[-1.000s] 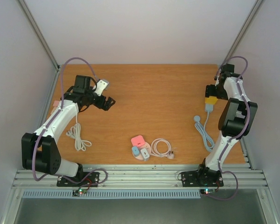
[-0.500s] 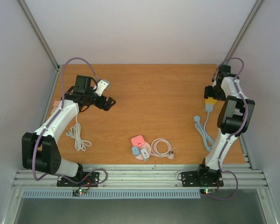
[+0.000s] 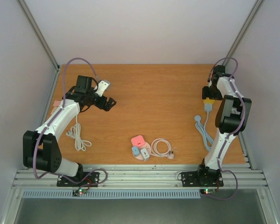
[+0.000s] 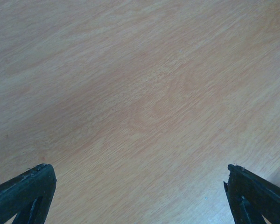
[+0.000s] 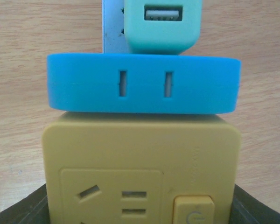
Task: Pull the plug off the socket
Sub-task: Pick up the socket from the center of the board.
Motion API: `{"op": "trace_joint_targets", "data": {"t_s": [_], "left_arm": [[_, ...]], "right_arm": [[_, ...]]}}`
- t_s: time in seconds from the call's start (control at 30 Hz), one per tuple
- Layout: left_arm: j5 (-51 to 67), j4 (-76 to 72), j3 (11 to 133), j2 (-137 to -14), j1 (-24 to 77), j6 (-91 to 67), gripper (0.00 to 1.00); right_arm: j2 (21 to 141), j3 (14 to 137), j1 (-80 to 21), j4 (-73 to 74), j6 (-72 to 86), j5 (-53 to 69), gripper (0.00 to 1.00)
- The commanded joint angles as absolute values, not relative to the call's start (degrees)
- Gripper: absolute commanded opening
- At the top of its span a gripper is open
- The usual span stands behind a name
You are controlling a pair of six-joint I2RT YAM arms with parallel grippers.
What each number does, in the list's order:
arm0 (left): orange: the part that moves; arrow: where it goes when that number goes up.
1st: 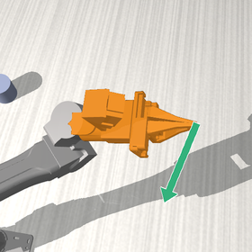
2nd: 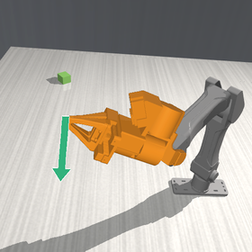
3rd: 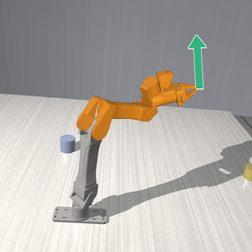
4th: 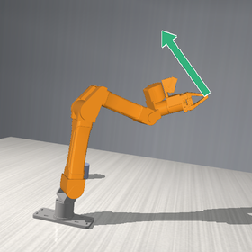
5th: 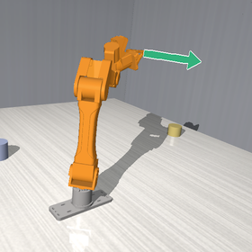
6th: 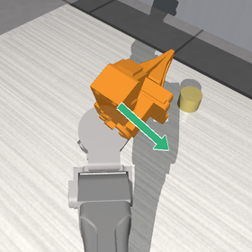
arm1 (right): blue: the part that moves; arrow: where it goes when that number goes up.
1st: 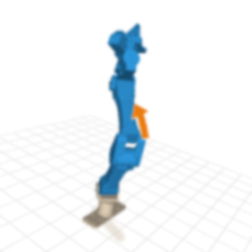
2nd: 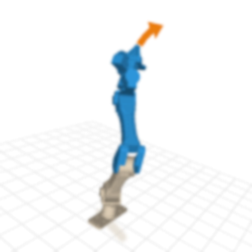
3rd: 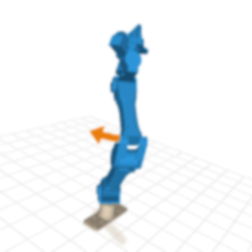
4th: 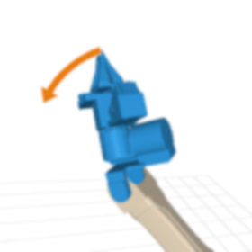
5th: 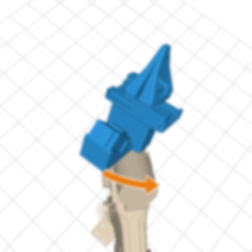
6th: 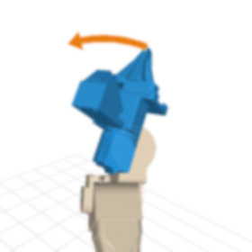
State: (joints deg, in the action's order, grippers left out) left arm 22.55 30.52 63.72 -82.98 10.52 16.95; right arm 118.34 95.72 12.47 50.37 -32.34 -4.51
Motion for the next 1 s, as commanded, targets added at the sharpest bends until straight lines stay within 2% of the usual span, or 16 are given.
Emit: {"op": "trace_joint_targets", "data": {"t_s": [0.0,0.13,0.33,0.67,0.97], "left_arm": [[24.37,28.53,63.46,-83.44,10.88,16.86,0.99],[27.34,28.42,63.75,-83.12,10.90,17.51,0.99],[30.64,27.70,63.23,-81.23,11.16,19.29,0.99],[43.54,30.31,65.41,-77.82,12.27,25.04,0.99],[48.53,38.49,71.58,-77.49,19.43,34.57,0.99]], "right_arm": [[112.06,93.51,11.07,46.70,-36.62,0.28,0.23],[107.32,91.81,9.10,48.56,-43.27,11.53,0.15],[99.12,85.57,4.06,47.94,-51.26,18.86,0.08],[87.04,82.00,-4.75,52.21,-63.29,31.17,0.03],[80.49,80.24,-11.35,62.62,-75.56,36.08,0.01]]}}
